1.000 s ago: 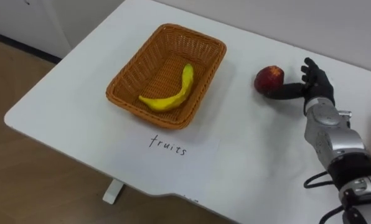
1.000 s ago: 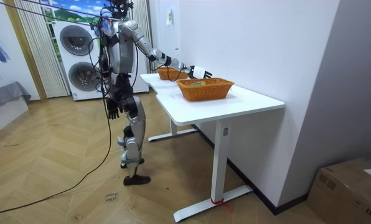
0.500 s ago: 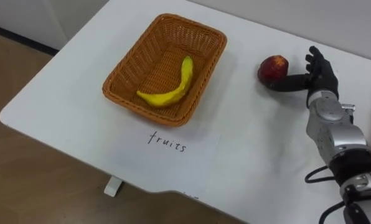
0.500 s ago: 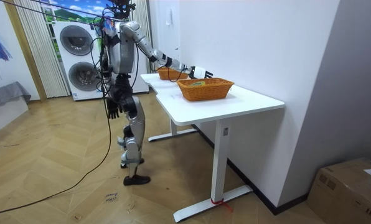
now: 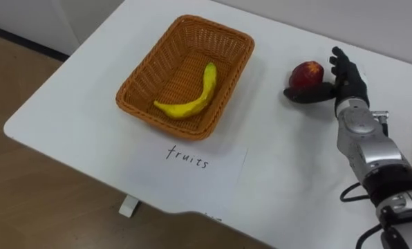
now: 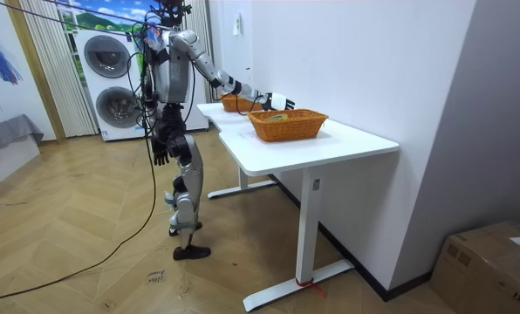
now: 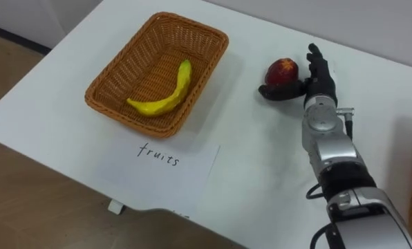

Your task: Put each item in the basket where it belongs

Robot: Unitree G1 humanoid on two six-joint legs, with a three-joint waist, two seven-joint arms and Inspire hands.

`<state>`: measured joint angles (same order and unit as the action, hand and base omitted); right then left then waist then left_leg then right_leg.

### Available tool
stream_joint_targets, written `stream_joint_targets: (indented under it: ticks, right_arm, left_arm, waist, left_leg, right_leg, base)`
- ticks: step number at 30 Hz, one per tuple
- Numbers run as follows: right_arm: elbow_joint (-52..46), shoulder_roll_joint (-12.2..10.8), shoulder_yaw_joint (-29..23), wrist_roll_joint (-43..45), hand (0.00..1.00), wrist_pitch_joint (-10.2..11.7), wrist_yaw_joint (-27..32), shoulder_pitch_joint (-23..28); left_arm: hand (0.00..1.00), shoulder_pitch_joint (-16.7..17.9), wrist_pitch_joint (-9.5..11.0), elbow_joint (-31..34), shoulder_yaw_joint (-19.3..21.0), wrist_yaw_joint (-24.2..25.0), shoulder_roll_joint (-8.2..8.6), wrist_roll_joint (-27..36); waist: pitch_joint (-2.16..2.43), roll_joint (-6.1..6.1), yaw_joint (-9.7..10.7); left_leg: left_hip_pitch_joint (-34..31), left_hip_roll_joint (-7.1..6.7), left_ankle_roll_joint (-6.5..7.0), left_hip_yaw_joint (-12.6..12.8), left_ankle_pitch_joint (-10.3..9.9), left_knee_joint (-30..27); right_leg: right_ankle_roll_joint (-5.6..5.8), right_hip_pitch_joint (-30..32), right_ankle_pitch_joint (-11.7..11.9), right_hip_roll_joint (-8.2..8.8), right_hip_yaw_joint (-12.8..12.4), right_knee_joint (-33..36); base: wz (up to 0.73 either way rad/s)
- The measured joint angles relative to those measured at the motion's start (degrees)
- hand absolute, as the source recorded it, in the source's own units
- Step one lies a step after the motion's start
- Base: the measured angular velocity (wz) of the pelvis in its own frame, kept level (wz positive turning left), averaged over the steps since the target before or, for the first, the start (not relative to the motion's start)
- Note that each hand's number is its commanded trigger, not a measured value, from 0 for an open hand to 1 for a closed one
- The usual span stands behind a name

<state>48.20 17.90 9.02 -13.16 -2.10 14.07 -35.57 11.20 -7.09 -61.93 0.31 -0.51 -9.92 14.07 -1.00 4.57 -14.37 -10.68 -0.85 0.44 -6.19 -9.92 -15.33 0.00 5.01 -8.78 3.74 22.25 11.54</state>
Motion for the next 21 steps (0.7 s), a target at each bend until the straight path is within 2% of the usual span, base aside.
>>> stream_joint_targets:
  ticks: [10,15,21]
  right_arm:
    - [0.39,0.03,2.93,0.09,0.0,-0.02,-1.23,0.0]
    - [0.68,-0.02,3.5,2.4,0.0,-0.02,-2.51,0.01]
    - [0.68,-0.12,3.57,4.7,0.0,-0.02,-3.37,0.01]
  left_arm:
    - [0.0,0.01,-0.03,-0.58,-0.04,-0.05,-0.16,-0.04]
    - [0.0,-0.21,-0.03,-1.79,-2.3,0.32,-0.35,-0.06]
    - [0.0,-0.53,-0.07,-2.31,-3.86,1.37,-0.48,-0.11]
  waist:
    - [-0.13,0.28,-0.02]
    - [-0.4,0.72,-0.06]
    - [-0.52,0.99,-0.09]
  left_leg:
    - [0.39,-0.01,-0.01,-0.14,0.0,0.13]
    - [0.05,-0.01,-0.03,-0.29,0.0,-0.05]
    - [-0.1,0.03,-0.06,-0.3,0.01,-0.1]
  right_leg:
    - [0.0,-0.84,0.0,0.0,0.32,0.0]
    - [-0.05,-0.86,0.03,-0.01,0.56,0.0]
    - [-0.09,-0.74,0.05,-0.06,0.58,0.0]
  base:
    - [0.01]
    - [0.02]
    - [0.0]
